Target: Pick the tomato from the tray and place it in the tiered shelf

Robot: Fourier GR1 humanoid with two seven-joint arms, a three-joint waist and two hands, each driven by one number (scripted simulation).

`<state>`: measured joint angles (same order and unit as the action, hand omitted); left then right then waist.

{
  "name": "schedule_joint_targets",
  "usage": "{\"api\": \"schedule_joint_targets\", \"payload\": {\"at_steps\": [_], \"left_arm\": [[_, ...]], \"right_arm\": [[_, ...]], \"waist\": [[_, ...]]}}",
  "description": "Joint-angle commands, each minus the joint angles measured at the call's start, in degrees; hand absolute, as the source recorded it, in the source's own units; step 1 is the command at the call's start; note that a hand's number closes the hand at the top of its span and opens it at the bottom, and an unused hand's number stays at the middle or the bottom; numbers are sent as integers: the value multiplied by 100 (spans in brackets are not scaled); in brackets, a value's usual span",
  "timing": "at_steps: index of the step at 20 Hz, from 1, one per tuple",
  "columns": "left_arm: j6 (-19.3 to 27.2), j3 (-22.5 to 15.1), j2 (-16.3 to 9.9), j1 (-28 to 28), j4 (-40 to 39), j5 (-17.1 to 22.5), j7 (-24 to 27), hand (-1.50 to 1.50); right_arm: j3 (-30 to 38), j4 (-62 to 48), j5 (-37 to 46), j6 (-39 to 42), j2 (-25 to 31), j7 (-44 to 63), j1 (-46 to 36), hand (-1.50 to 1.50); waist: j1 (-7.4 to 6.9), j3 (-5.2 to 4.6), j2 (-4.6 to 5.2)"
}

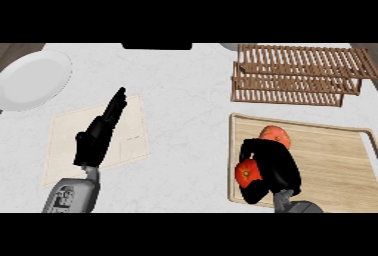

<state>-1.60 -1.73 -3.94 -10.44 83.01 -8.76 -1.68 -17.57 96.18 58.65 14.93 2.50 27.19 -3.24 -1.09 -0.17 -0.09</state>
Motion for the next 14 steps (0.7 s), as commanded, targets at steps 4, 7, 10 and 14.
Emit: {"api": "schedule_joint_targets", "payload": {"at_steps": [4,7,10,14], "left_arm": [[-55,129,-111,-210,-110,46,-82,0],[98,-7,57,77,-21,-57,77,0],[-25,140,-86,-25,-113,47,8,0],[-68,152,-127,97,-20,63,99,0]], "right_arm": [[-1448,485,-896,-2300,-244,1662,-435,150],[-2090,938,-646,-2858,-247,2568,-970,150],[-2396,1442,-178,-2808,-248,3514,-1566,150],[-2267,1894,388,-2310,-249,4571,-2226,150]], "waist": [[-1,25,7],[-5,14,-20],[66,11,-18],[85,10,-22]]}}
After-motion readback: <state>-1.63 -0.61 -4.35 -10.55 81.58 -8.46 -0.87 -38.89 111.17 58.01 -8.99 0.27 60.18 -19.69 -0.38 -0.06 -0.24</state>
